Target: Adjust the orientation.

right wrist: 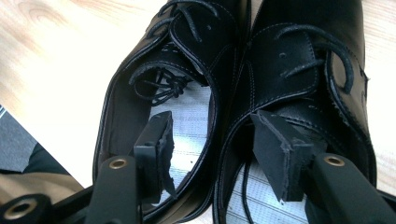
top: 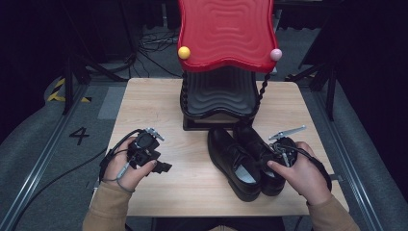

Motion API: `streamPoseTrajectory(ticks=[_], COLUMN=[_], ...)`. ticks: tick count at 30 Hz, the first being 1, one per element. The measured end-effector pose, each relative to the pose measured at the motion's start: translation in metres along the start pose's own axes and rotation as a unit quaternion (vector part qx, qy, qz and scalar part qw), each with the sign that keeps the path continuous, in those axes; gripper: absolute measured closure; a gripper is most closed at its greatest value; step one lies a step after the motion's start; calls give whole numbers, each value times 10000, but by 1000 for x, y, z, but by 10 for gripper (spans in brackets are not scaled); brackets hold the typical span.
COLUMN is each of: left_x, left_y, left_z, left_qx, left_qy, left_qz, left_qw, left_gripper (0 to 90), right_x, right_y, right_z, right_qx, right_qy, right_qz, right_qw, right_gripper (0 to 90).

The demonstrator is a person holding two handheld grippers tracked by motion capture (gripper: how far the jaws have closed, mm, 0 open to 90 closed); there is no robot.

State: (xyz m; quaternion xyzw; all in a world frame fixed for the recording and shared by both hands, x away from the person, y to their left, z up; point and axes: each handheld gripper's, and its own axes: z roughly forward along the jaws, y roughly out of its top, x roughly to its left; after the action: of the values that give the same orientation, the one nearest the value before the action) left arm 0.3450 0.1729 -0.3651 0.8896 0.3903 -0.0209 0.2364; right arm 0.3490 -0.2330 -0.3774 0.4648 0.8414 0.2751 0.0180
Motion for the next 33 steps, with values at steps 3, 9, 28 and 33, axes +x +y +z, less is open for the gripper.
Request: streamPoseTrajectory(ticks=[3, 9, 28, 33], left_x=[1, 1, 3, 2], left_y=[-3, -7, -10, -6], left_z=[-3, -5, -6, -4], left_qx=[-49, -63, -78, -67], left_qy=[35, 61, 90, 51], left_qz=[-6, -51, -106, -73], left_qw=[10000, 9999, 9999, 9999], left_gripper=[373, 373, 373, 373], right_x=[4, 9, 7, 10], right_y=[-1, 2, 16, 17], right_z=[5, 28, 58, 60], right_qx=[255, 571, 1266, 1347], right_qy=[-78, -190, -742, -820], right_qz=[65, -196, 47, -50], right_qw=[9996, 9980, 9892, 9875], right_gripper=[481, 527, 732, 726])
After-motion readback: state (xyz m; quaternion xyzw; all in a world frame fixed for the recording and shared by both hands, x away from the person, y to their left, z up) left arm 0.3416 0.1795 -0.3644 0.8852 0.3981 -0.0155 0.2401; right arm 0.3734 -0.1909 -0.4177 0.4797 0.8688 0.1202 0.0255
